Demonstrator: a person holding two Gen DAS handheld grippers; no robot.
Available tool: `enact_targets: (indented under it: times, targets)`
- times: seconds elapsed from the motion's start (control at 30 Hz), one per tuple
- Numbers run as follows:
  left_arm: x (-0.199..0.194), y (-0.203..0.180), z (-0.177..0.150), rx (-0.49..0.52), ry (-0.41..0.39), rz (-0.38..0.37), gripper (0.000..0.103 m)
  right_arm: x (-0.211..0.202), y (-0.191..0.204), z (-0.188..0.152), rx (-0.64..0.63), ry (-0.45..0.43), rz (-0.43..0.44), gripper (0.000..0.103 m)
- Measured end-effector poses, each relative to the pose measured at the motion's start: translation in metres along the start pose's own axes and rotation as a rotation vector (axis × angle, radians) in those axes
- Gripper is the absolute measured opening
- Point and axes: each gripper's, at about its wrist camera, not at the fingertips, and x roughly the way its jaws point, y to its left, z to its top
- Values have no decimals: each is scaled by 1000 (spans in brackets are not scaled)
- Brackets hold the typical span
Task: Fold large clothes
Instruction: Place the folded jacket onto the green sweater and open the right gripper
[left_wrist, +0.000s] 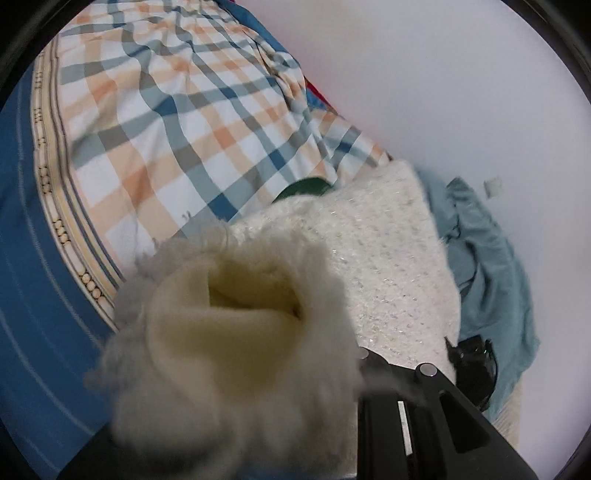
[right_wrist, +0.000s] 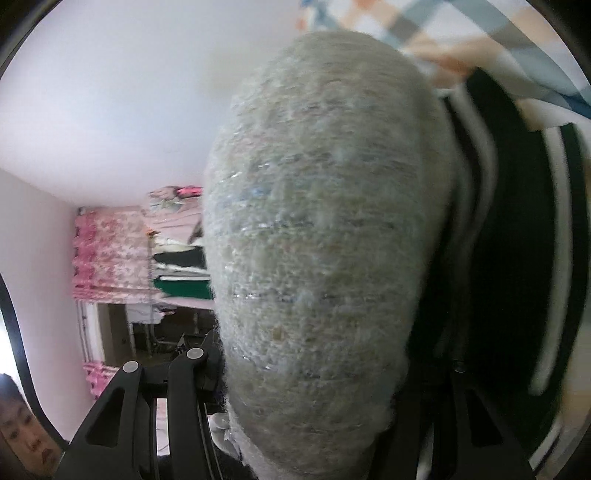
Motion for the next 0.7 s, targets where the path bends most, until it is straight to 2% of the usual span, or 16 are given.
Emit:
enact_targets:
  times: [0.1,0.2,0.23,0.33,0.47,0.6,0.67,0.7]
  targets:
    - [3,1,-5,41,7,1,20,1,-20,4,8,7,-3,55]
    - [1,-1,-9,87,23,28,24,6,-20,-4,-4,14,-33,58]
    - [0,-2,-10,81,14,13,25,5,-19,-4,-3,13,-63,60]
    - [-4,-6,-8,111,38,71,32,6,1,-8,-23,7,-195,71]
    - [-9,-23,-8,228,28,221,48,-3,34,-23,-104,-66,-495,80]
    - [-18,-40,-12,343,4,378,77,-2,63,-50,-168,-165,-786,83]
    - [-26,-47,-16,391,-13,434,83,5,78,-69,-179,-214,-938,83]
    - [-28,-49,-17,408,-14,459,91,10,82,-76,-179,-222,-991,86]
